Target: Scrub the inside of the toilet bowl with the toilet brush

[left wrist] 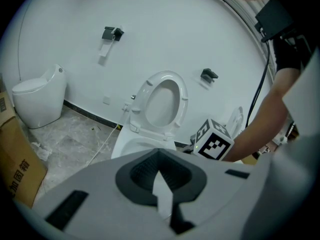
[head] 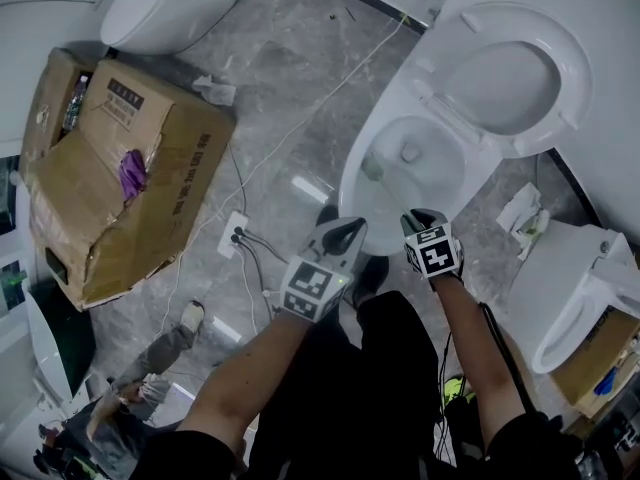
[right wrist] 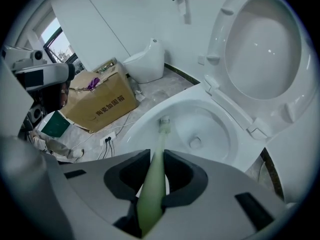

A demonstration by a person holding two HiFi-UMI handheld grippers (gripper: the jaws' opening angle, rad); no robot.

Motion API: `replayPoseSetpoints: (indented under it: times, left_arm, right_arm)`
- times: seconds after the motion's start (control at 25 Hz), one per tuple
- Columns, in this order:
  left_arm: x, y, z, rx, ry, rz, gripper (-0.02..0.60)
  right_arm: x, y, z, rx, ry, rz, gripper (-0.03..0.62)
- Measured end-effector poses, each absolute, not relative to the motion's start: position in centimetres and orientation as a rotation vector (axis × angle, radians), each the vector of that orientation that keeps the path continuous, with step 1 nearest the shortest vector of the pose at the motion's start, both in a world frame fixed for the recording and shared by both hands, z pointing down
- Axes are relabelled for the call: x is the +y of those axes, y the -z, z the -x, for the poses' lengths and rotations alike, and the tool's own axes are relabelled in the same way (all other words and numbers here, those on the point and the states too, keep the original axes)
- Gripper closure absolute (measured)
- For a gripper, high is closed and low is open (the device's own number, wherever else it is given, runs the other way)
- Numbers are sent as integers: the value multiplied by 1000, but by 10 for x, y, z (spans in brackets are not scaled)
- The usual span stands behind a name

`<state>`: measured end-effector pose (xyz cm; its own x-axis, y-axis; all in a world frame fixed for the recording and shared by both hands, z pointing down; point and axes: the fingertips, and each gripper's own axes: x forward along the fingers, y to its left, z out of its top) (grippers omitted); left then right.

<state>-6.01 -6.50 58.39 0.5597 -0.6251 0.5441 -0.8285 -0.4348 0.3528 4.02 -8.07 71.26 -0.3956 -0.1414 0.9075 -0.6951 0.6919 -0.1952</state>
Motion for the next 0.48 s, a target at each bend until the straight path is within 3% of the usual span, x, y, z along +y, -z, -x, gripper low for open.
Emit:
replayPoseSetpoints:
  times: [0.48]
  left_arm:
    - [-95, -588, 55, -1076, -479, -2246, 574]
  right_arm:
    - [-128, -716, -50, -1902, -748, -782, 502]
